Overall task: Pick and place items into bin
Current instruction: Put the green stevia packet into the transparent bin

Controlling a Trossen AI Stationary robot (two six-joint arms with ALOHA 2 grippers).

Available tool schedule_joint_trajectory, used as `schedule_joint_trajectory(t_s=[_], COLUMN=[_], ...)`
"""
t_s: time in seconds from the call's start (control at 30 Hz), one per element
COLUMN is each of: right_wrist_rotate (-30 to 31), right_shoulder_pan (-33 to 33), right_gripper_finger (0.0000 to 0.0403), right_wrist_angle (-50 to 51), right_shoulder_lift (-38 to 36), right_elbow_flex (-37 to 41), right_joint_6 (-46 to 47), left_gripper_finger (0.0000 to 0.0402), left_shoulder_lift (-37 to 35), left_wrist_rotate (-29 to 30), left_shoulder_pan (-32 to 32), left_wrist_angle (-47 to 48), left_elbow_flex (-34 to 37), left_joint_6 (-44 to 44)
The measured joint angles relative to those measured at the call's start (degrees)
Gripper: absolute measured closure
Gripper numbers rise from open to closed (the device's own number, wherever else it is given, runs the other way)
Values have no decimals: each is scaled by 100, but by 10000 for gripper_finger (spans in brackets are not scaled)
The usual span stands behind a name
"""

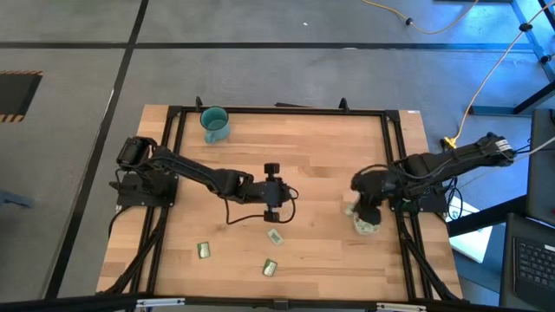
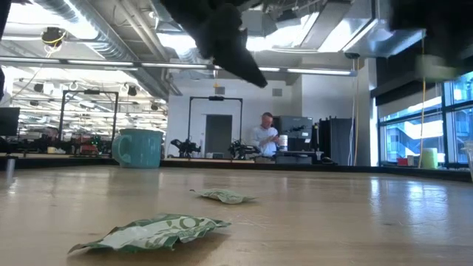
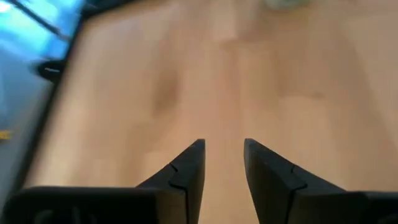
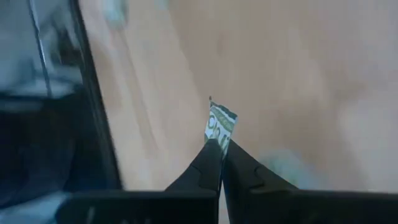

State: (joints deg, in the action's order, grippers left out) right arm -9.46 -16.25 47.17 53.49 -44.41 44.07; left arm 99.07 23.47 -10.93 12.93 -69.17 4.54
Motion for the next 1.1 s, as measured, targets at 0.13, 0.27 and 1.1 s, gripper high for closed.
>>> schedule_joint_trajectory(t_s=[0.13,0.27,1.1], right_wrist_rotate=[-522,-644,310], right_shoulder_pan=[-382,-705,-794], right_gripper_finger=[399,399,269], right_wrist_angle=[590,401,679], right_shoulder_lift=[-41,-41,-38], right_elbow_flex=[255,576,1214], right_joint_6=[742,1139,1297], left_gripper_finger=[303,309,313], left_shoulder_lift=[0,0,0], left_wrist_rotate=[-792,-1025,-1179], left_shoulder_pan=[103,158,166], left_wrist_angle=[156,155,1037], left_elbow_flex=[0,0,0], left_joint_6=[-100,-101,-193])
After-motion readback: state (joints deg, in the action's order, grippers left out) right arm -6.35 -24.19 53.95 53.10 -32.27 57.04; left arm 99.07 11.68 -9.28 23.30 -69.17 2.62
